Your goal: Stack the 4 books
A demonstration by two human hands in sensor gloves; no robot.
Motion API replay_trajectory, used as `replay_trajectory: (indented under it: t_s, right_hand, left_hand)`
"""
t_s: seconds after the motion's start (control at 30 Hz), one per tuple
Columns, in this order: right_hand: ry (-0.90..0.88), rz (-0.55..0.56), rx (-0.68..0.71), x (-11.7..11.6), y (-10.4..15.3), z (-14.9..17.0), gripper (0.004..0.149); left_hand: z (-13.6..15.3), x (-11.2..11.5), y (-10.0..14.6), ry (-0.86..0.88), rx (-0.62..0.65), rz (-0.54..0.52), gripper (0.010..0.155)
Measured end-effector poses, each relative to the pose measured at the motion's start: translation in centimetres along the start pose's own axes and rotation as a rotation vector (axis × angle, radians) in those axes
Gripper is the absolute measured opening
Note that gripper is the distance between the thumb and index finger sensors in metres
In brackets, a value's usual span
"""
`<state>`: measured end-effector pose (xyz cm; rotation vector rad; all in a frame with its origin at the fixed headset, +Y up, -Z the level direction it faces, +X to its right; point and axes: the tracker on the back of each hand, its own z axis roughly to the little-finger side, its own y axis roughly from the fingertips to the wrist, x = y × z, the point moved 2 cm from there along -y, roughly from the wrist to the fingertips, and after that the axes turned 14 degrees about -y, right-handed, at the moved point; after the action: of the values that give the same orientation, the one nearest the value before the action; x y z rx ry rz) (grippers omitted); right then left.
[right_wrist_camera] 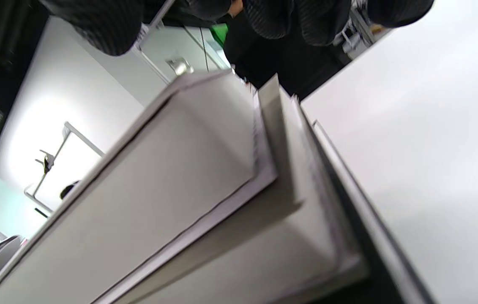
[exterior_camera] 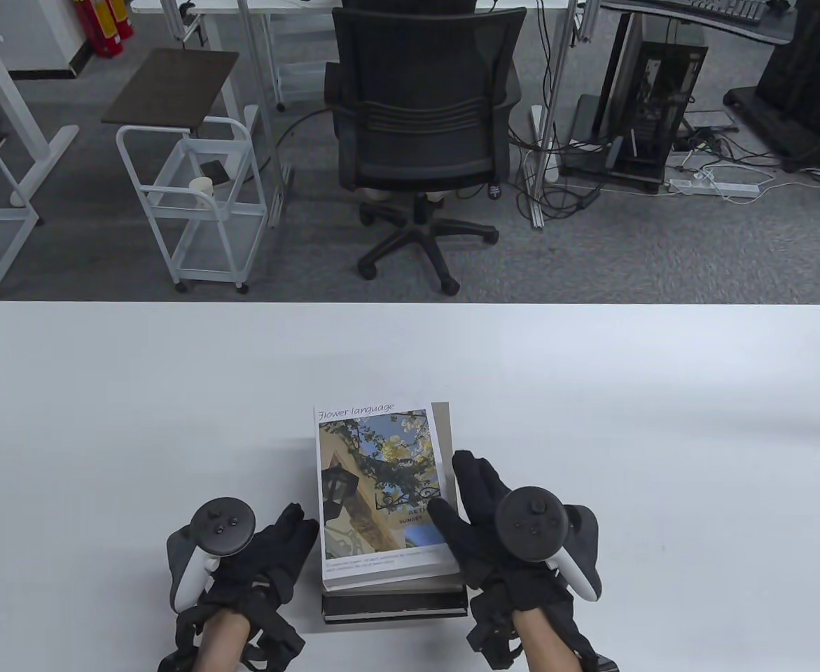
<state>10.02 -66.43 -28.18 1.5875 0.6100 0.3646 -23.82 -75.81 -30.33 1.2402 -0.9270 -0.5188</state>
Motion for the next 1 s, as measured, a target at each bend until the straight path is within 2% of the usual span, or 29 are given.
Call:
replay_trajectory:
  t_s: [0.1,0.23,0.43,0.53,0.7,1.0]
  right_hand:
    - [-0.038,0.071,0.069,0.9,0.2,1.8,0.064]
    - [-0.173,0.136,0.041,1.4,0.6,4.8,0.059]
    - [0.116,0.131,-0.086,0.1,0.3,6.5,0.06]
    - [0.211,0.083,-0.135,-1.0,0.0,7.2,0.06]
    - [0.221,0.073,-0.167,-1.3,-0.3,7.6,0.062]
    - [0.183,0.059,-0.204,-1.3,-0.5,8.5,0.063]
  left_hand:
    - [-0.5,-0.3,0.1,0.038,0.074,-0.084,0.069]
    - [-0.6,-0.4,0.1,-0.003,0.094,-0.127,0.069]
    - [0.0,0.1,-0.3,-0.117,0.042,-0.125,0.067]
    - [0.2,0.4,-0.5,-0.156,0.013,-0.112,0.068]
    - [0.5,0.7,-0.8,-0.195,-0.023,-0.104,0.068]
    - [1.1,0.3,-0.9,-0.151,-0.043,-0.09,0.068]
